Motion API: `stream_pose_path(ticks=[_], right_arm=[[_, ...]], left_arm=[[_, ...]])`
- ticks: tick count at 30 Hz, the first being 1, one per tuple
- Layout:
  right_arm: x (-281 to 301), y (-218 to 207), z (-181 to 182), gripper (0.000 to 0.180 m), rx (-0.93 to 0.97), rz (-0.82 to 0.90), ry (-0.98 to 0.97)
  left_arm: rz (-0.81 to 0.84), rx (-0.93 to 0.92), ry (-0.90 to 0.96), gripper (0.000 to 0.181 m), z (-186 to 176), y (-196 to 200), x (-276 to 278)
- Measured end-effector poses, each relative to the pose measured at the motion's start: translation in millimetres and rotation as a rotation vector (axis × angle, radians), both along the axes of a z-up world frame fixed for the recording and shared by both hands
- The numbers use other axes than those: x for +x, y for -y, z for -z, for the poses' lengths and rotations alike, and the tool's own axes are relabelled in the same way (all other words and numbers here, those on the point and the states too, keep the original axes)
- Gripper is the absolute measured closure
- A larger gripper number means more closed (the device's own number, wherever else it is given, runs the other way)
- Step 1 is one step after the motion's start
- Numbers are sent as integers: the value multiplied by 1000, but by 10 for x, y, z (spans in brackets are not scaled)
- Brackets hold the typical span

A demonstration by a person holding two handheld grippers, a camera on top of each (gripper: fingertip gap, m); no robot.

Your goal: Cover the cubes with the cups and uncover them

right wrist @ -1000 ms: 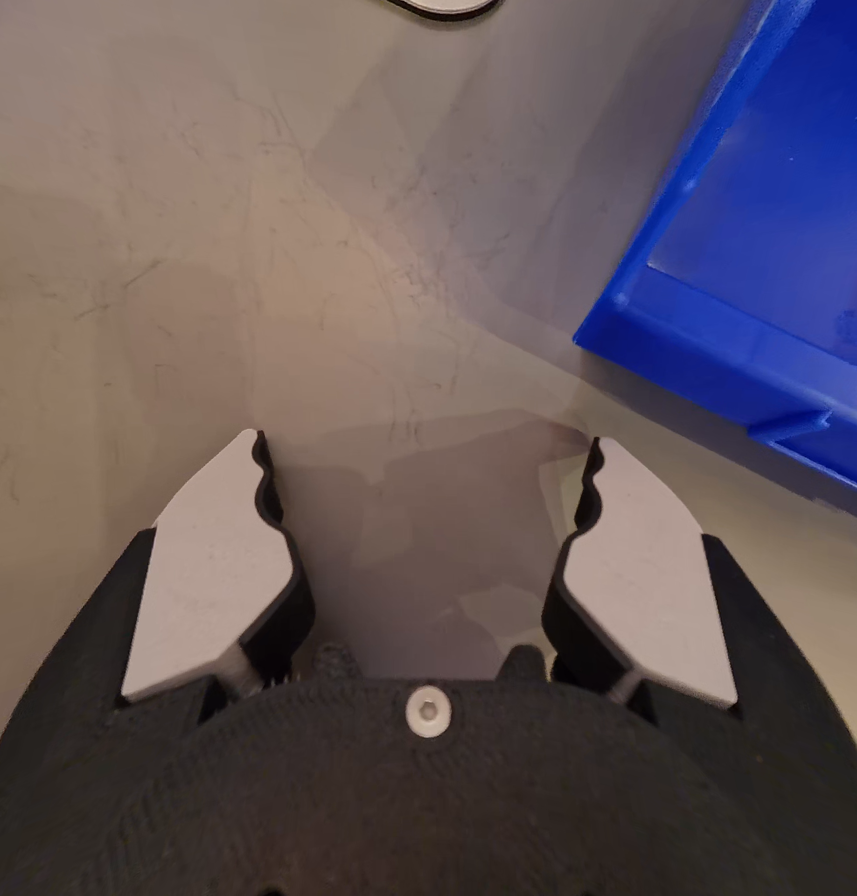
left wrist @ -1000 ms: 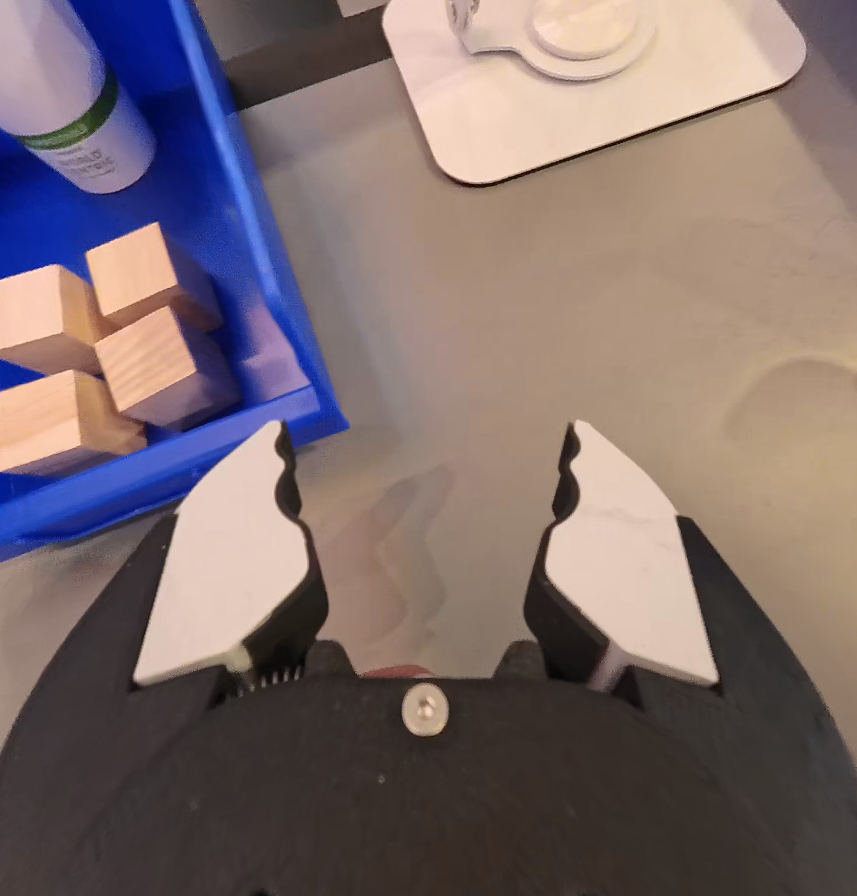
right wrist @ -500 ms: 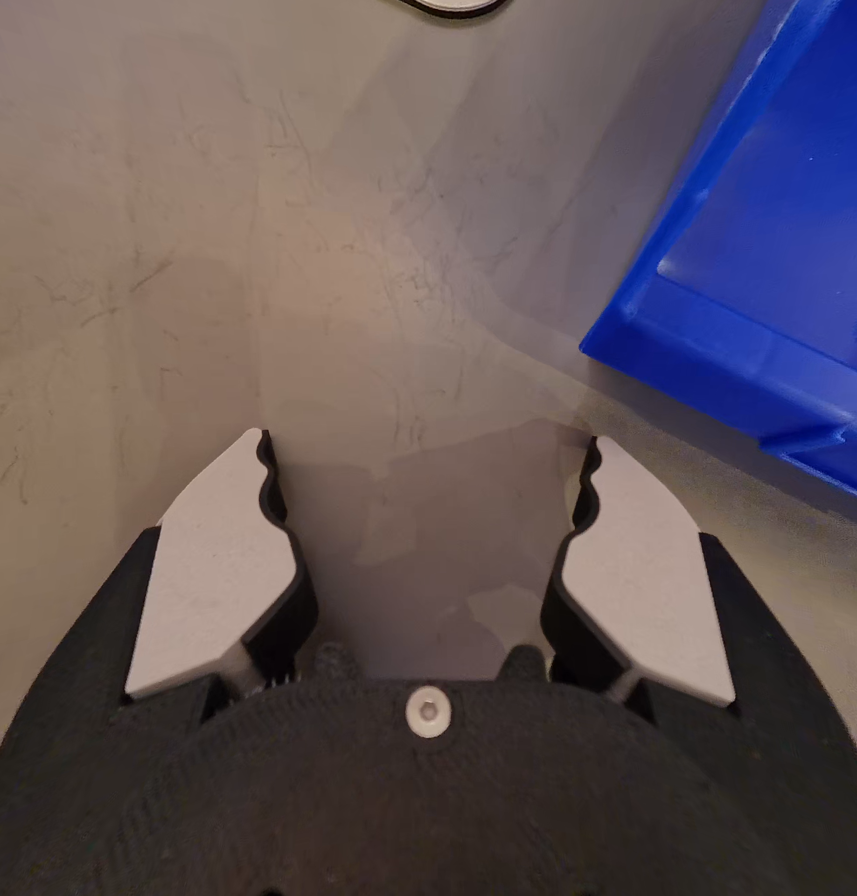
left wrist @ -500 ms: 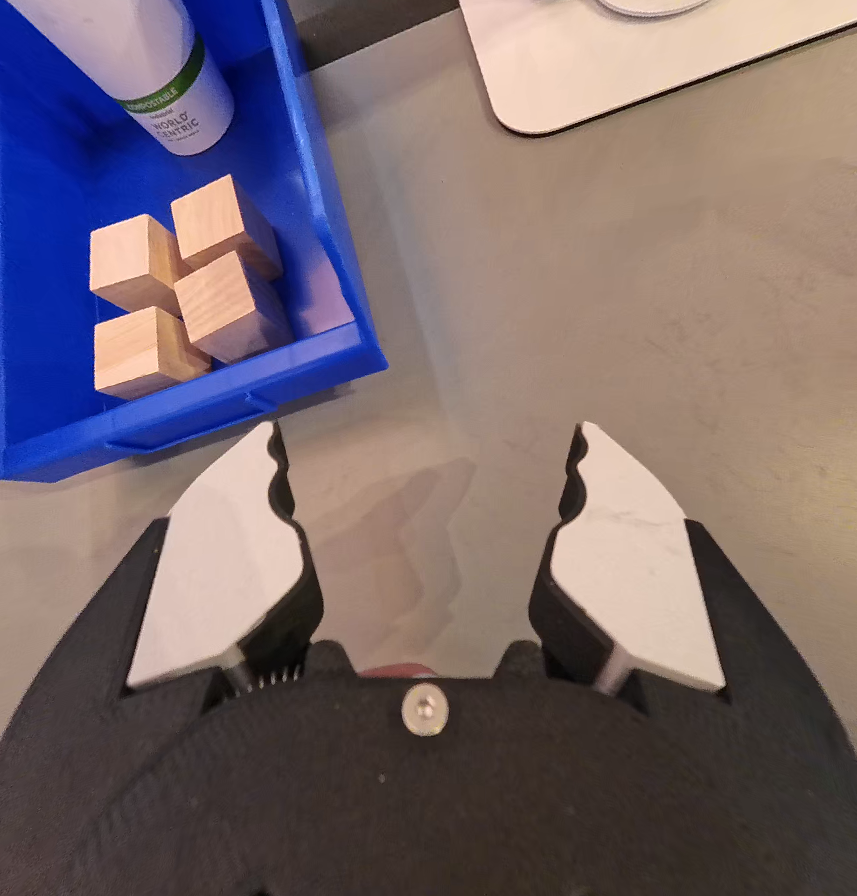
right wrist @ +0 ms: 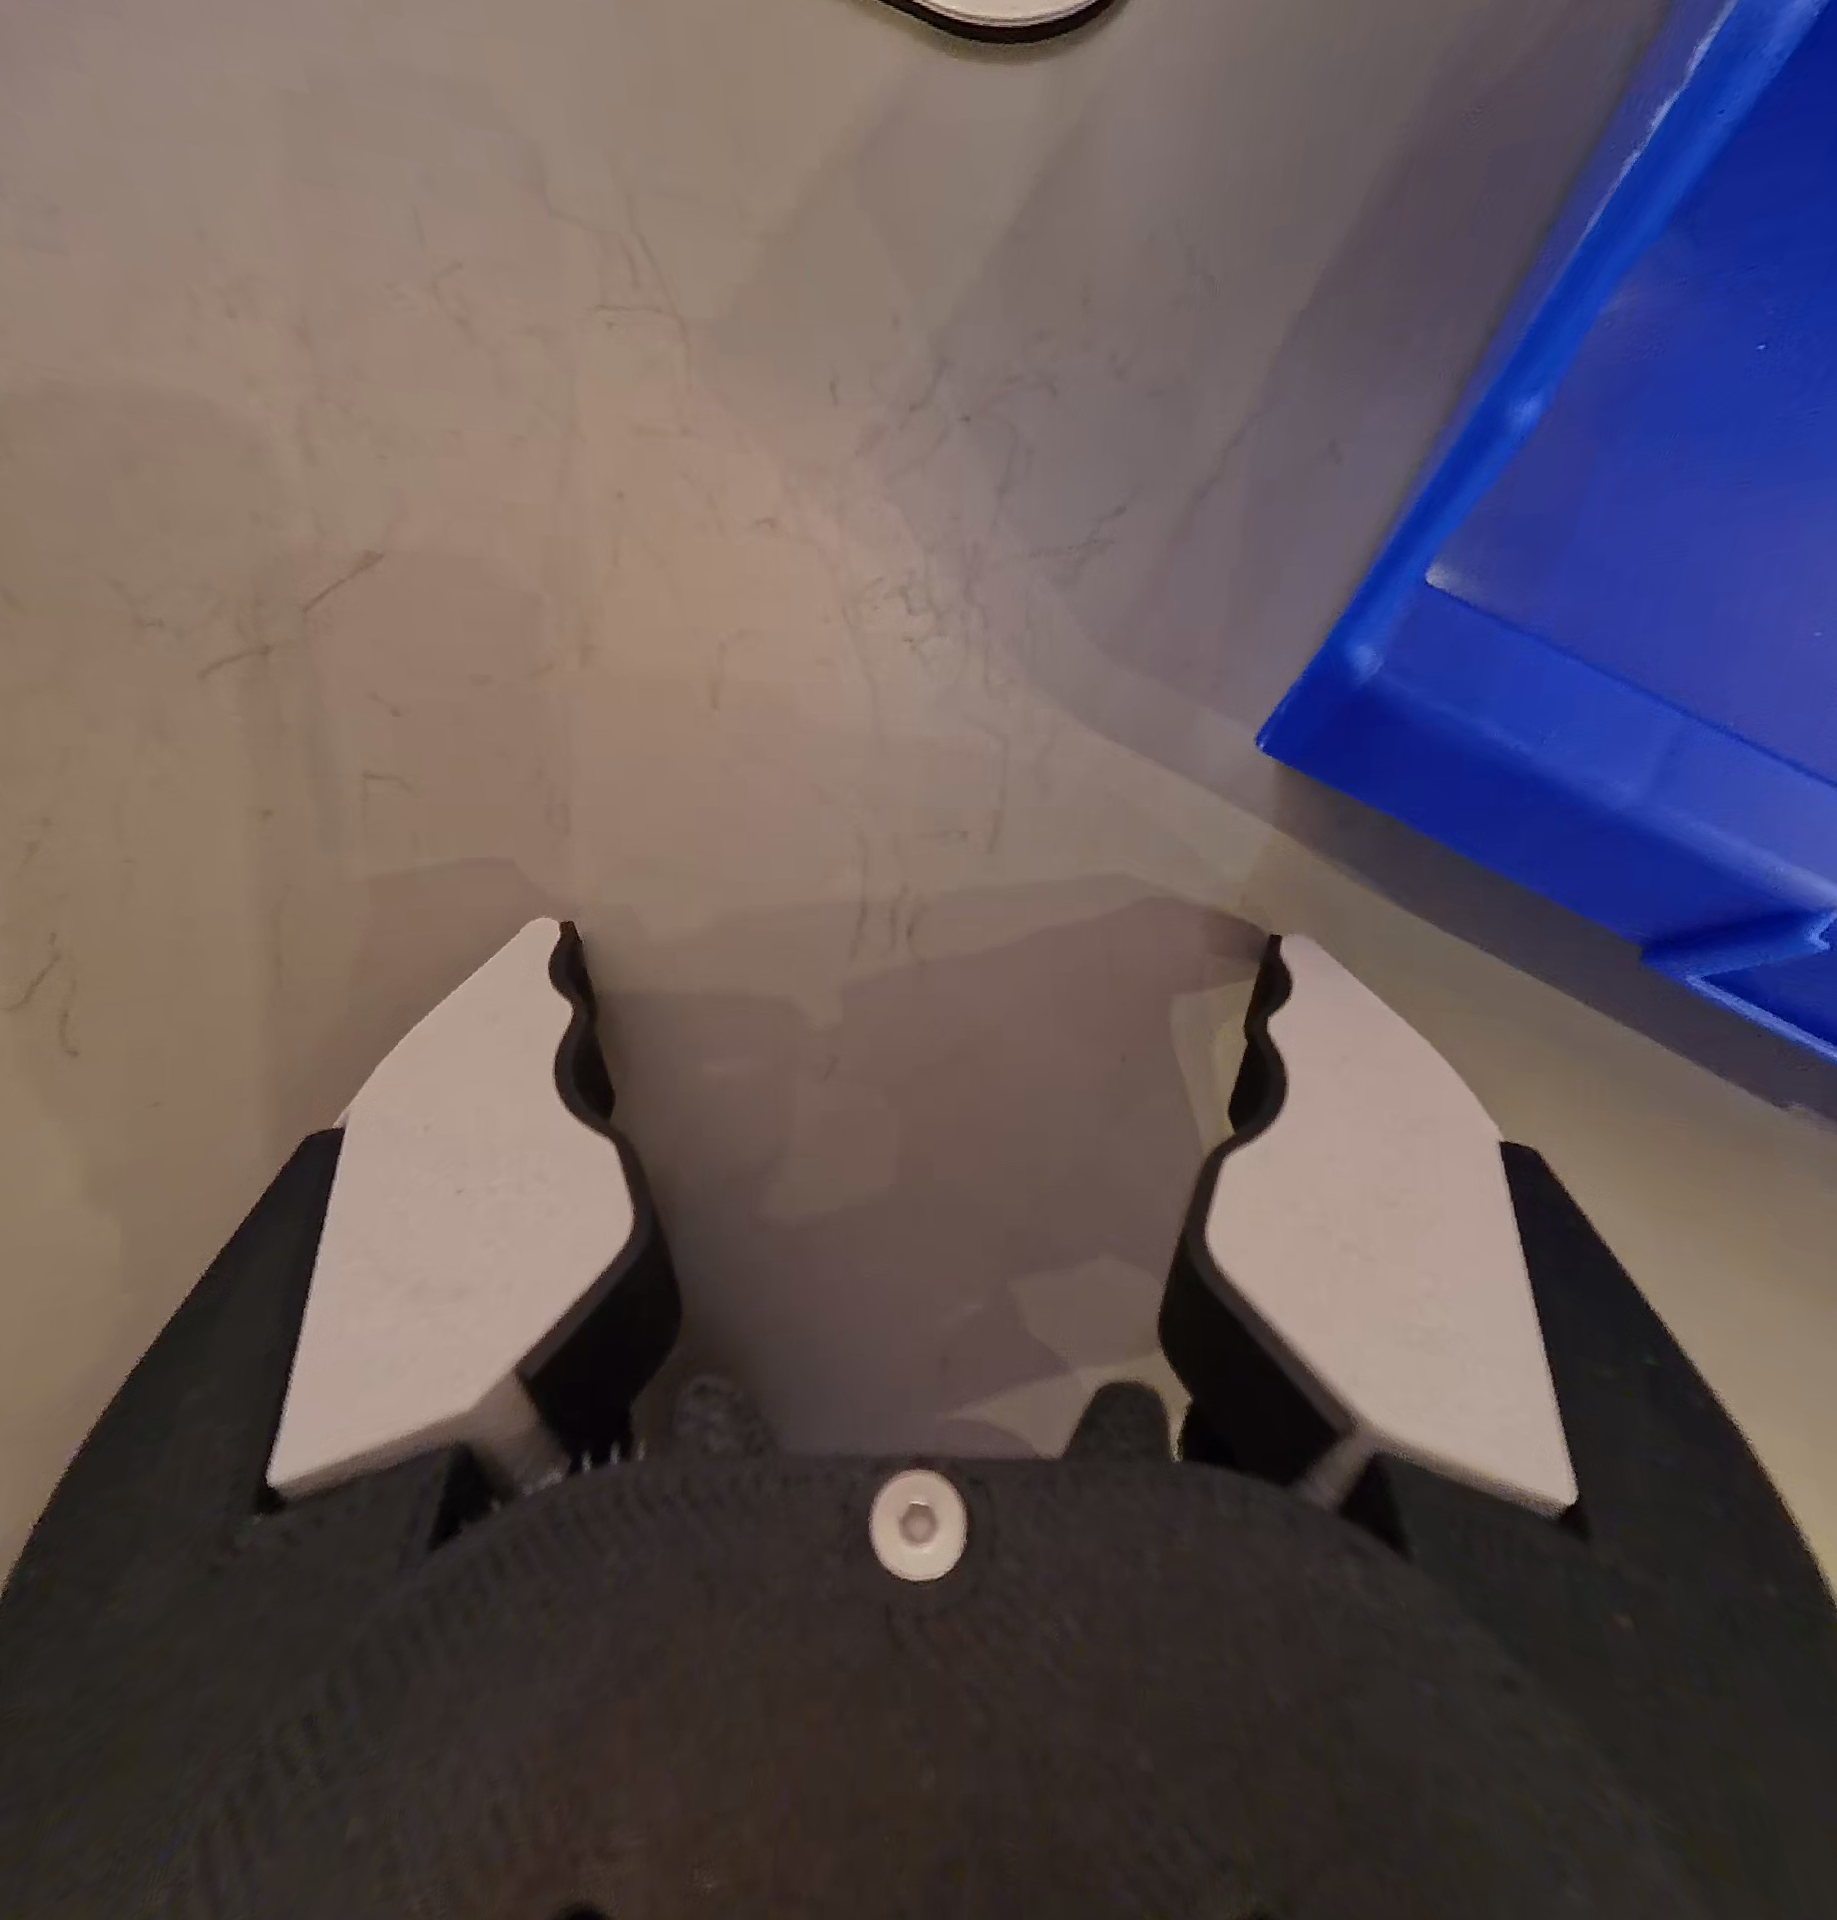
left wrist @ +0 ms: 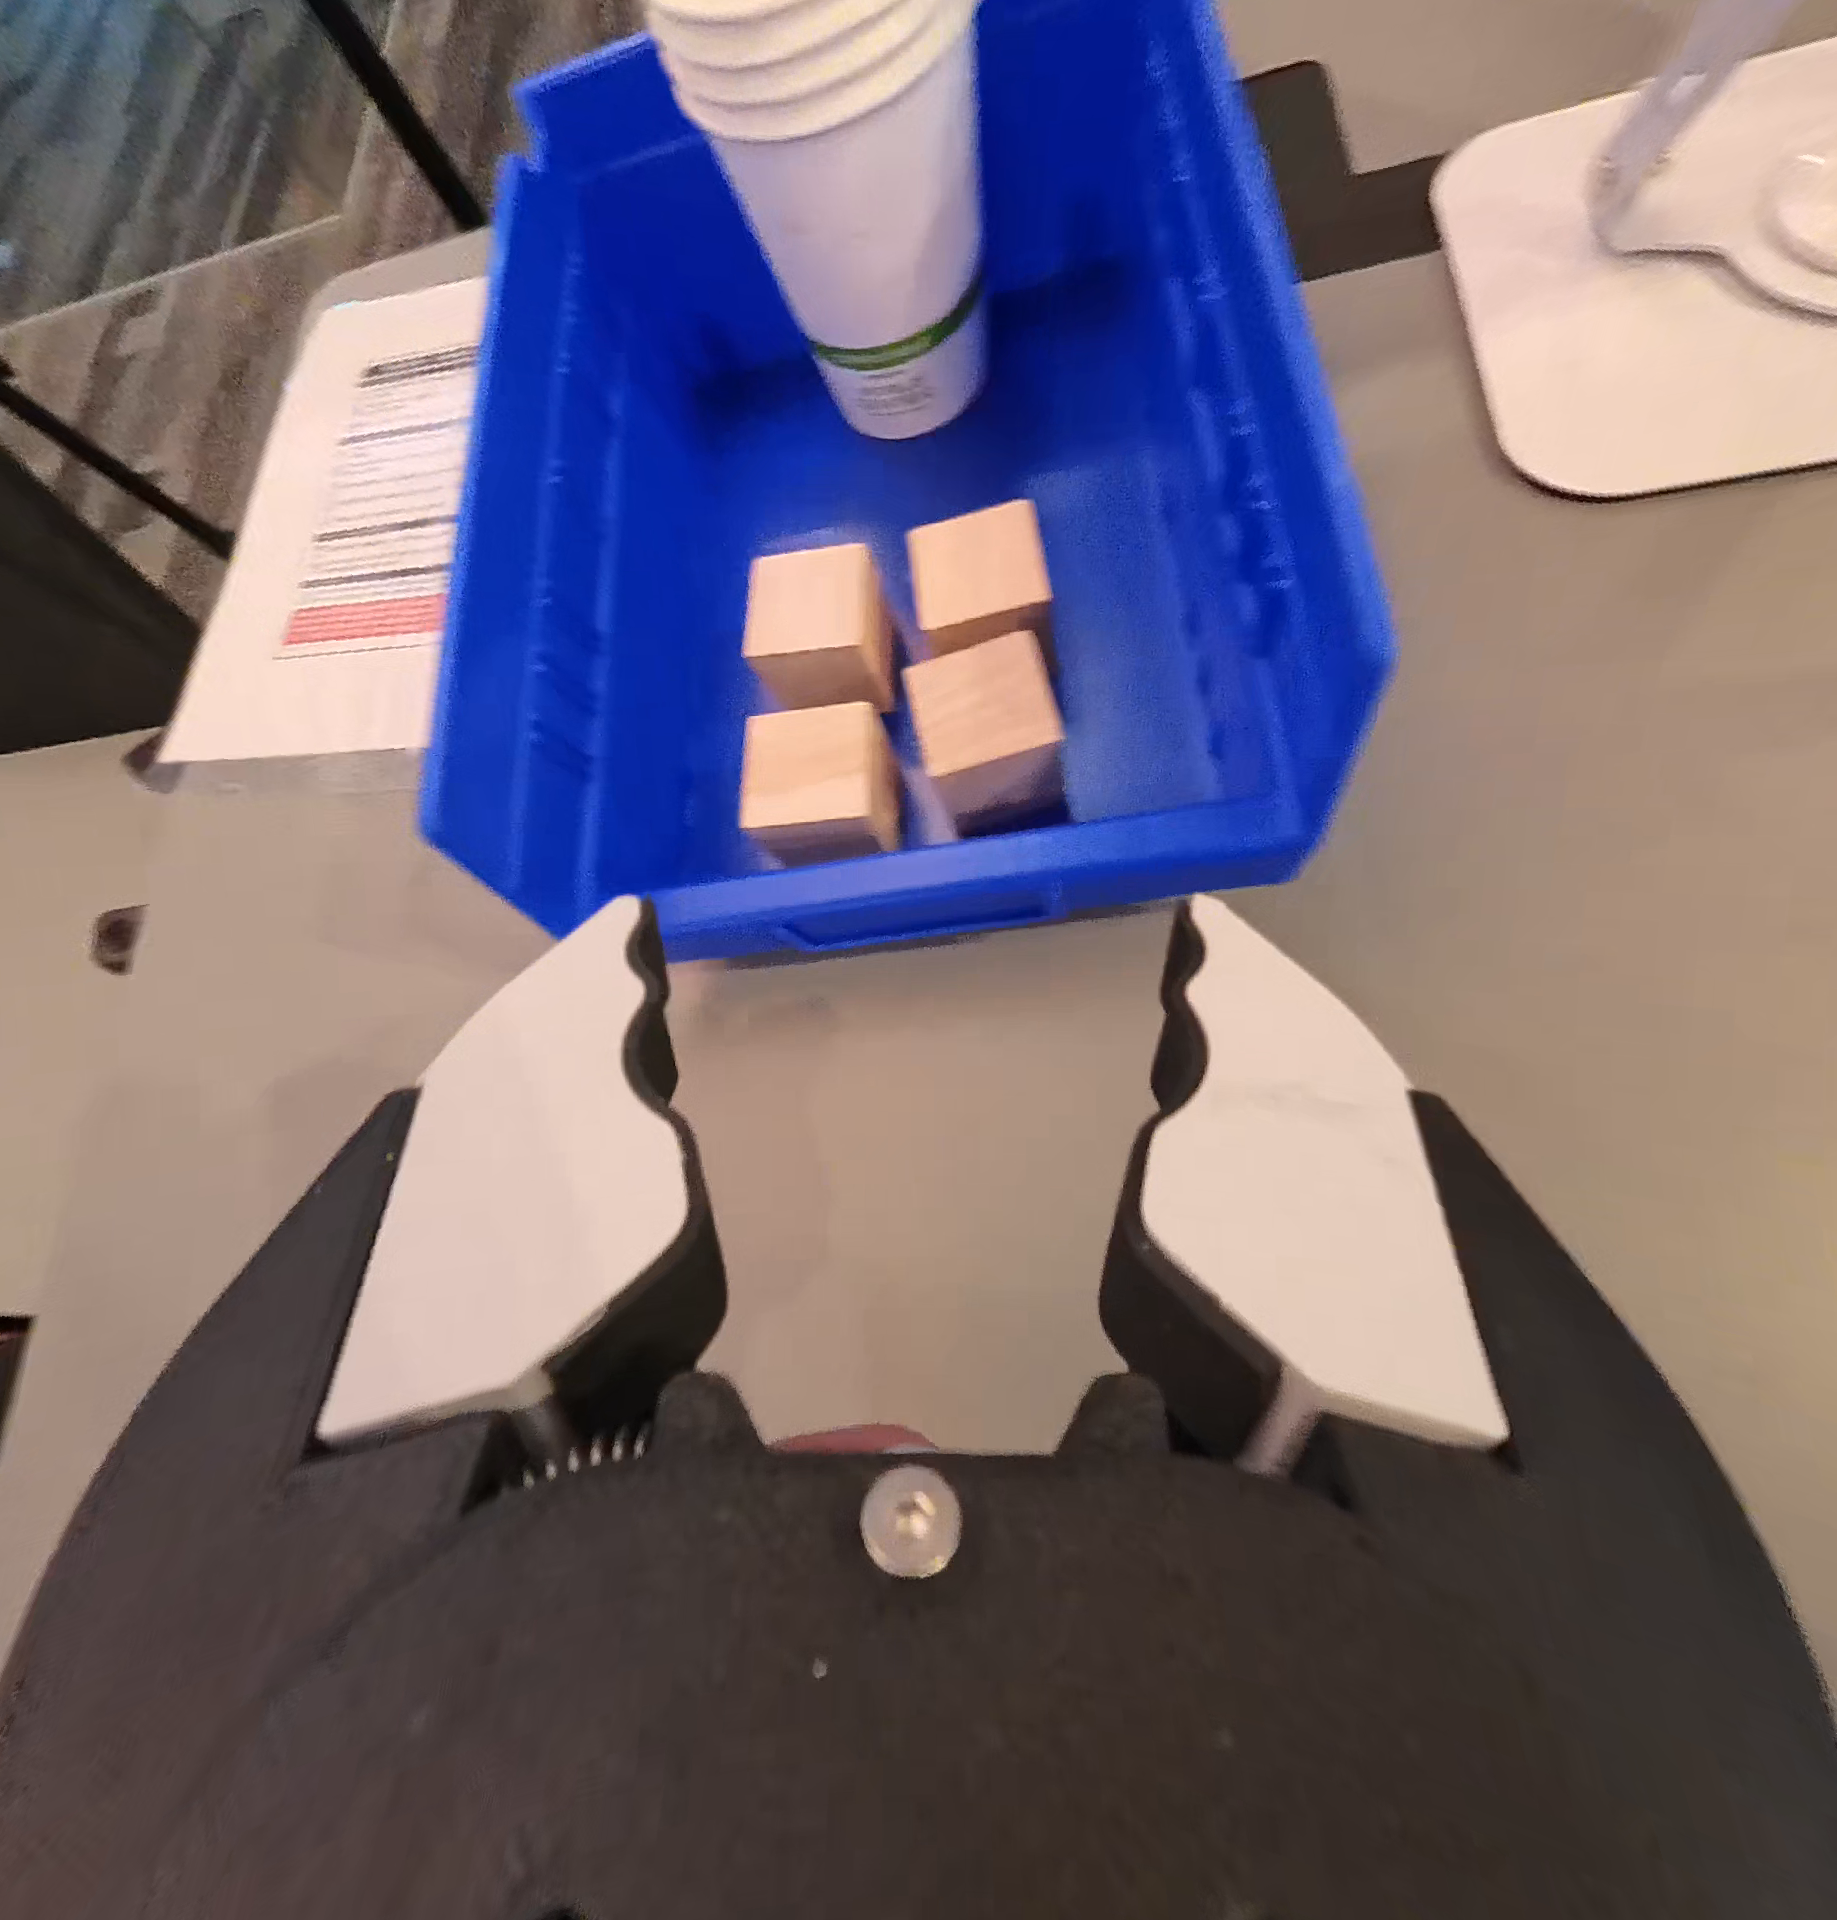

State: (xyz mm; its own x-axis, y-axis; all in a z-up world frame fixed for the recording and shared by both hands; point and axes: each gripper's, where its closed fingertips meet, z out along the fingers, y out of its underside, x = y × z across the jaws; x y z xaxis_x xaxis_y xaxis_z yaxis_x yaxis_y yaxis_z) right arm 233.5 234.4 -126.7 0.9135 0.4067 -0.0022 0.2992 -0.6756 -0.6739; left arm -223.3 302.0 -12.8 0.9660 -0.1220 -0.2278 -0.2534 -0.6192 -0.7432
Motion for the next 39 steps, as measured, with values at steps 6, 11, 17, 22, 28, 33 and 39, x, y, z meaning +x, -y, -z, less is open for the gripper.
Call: stream_pose_path(ticks=[6,11,17,22,28,33,39], right_arm=[[6,2,-2,62,2,-1,-2],[17,1,-5,64,5,3,-3],[33,-2,-8,67,9,13,-2],[41,-4,-10,69,11,19,-1],[50,-5,-10,69,13,26,1],[56,-4,-11,70,15,33,3],[58,-7,-10,70,16,42,5]], left_arm=[[-25,-30,-68,91,39,-254,-313],[-51,-3,-126,96,5,-420,-340],[-57,53,-143,105,-89,-538,-361],[-34,-66,-88,94,32,-574,-498],[-18,-111,-110,93,163,-636,-594],[3,-150,-101,94,289,-703,-573],[51,-261,-19,100,474,-766,-503]])
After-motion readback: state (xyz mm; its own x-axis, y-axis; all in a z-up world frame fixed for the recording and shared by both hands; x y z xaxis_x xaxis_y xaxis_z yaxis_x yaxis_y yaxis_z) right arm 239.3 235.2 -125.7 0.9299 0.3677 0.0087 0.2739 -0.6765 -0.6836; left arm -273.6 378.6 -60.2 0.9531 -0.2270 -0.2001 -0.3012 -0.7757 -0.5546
